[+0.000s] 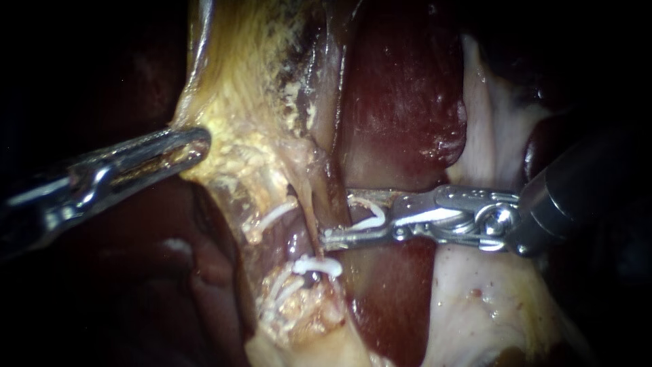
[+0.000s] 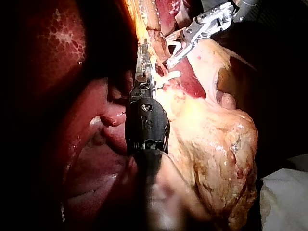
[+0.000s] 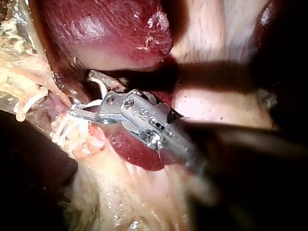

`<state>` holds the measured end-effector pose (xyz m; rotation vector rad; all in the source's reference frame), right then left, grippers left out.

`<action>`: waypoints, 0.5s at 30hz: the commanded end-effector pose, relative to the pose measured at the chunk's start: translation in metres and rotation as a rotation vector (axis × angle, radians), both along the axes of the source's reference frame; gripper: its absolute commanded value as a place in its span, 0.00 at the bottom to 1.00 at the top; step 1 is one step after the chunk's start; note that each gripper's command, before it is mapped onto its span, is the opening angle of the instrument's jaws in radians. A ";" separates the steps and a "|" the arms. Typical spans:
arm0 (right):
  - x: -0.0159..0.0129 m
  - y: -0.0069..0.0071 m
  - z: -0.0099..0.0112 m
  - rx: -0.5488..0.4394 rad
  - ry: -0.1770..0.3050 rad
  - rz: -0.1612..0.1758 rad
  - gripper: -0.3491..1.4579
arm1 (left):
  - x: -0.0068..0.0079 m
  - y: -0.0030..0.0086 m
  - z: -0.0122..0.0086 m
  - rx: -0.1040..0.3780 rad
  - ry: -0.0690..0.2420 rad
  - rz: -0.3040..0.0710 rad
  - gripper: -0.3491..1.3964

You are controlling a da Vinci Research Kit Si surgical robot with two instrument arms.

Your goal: Clipping second clip right tube

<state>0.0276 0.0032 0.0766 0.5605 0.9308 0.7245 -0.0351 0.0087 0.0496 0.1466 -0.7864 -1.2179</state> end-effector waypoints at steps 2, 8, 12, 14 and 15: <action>-0.0001 0.0000 0.0000 0.000 0.000 0.000 0.52 | 0.0000 0.0000 0.0000 0.000 0.000 0.000 0.00; -0.0023 0.0005 -0.0014 0.008 0.006 -0.009 0.52 | 0.0001 0.0001 0.0000 0.000 -0.001 0.001 0.00; -0.0055 0.0014 -0.0042 0.004 0.019 -0.037 0.53 | 0.0004 0.0003 -0.0001 0.000 -0.004 0.001 0.00; -0.0069 0.0019 -0.0061 -0.008 0.031 -0.052 0.53 | 0.0005 0.0004 -0.0001 -0.001 -0.006 0.000 0.00; -0.0072 0.0021 -0.0069 -0.006 0.034 -0.050 0.53 | 0.0006 0.0005 -0.0002 -0.001 -0.004 -0.002 0.00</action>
